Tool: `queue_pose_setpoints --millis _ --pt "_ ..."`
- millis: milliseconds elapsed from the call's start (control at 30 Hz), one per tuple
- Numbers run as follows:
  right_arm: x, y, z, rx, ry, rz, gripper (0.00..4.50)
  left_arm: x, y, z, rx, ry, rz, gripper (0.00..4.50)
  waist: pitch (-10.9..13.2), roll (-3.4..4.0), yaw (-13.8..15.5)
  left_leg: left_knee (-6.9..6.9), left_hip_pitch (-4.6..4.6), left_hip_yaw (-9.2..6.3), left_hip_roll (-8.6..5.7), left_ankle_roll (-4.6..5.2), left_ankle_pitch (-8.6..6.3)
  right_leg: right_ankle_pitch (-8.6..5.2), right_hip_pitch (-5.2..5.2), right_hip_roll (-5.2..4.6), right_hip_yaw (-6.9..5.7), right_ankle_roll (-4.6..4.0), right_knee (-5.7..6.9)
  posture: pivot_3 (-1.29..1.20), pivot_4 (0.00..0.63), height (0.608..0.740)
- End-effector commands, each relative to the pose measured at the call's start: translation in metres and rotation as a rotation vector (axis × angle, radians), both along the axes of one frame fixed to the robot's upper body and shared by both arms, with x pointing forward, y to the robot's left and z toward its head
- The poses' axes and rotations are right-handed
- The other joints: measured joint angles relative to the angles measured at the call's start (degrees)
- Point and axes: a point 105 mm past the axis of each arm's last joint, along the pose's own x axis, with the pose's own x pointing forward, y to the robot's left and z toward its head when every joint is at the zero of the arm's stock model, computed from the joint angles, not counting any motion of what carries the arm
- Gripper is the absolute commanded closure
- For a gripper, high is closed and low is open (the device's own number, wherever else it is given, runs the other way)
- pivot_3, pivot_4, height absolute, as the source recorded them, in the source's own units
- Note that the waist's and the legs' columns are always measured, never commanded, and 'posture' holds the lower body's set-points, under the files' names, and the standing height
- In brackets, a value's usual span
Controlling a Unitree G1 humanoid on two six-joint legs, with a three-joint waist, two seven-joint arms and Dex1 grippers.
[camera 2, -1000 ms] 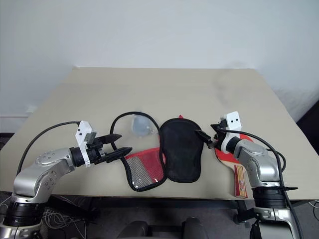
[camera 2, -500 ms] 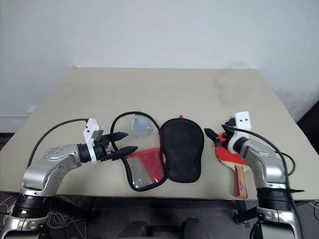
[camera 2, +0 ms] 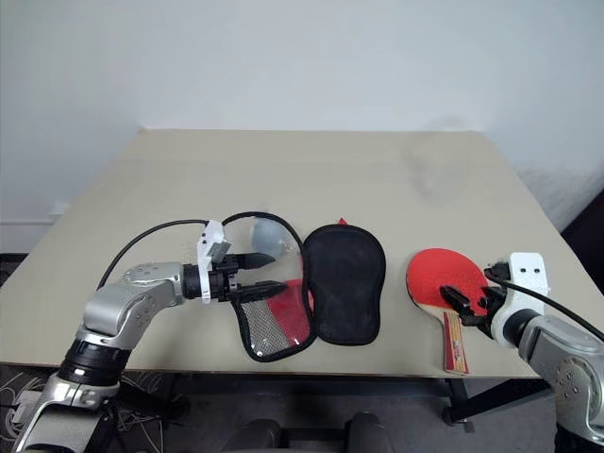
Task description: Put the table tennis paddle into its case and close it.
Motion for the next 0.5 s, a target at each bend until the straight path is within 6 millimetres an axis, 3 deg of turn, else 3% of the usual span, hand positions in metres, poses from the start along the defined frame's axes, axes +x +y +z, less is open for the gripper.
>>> queue_pose_setpoints --millis 33,300,500 --pt "-0.012 0.007 0.007 -0.004 -0.013 -0.001 0.03 0.006 -0.008 0.018 -0.014 -0.071 -0.039 0.0 0.0 0.0 0.0 0.0 0.0 -0.01 0.0 0.0 0.0 0.0 0.0 0.0 -0.01 0.0 0.0 0.0 0.0 0.716" --pt "-0.027 0.015 -0.006 0.035 0.06 0.013 0.03 -0.002 -0.011 0.029 0.021 -0.155 -0.108 0.0 0.0 0.02 0.0 0.04 0.01 -0.03 0.0 0.01 -0.01 0.0 0.03 0.01 -0.02 0.01 0.01 0.0 0.0 0.716" --pt "-0.033 0.003 -0.027 0.027 0.131 -0.048 0.03 -0.009 -0.014 0.026 0.052 -0.2 -0.177 0.0 0.0 0.02 0.3 0.06 0.01 -0.01 -0.01 0.01 -0.01 0.0 0.05 0.01 -0.01 0.01 0.0 0.0 0.0 0.716"
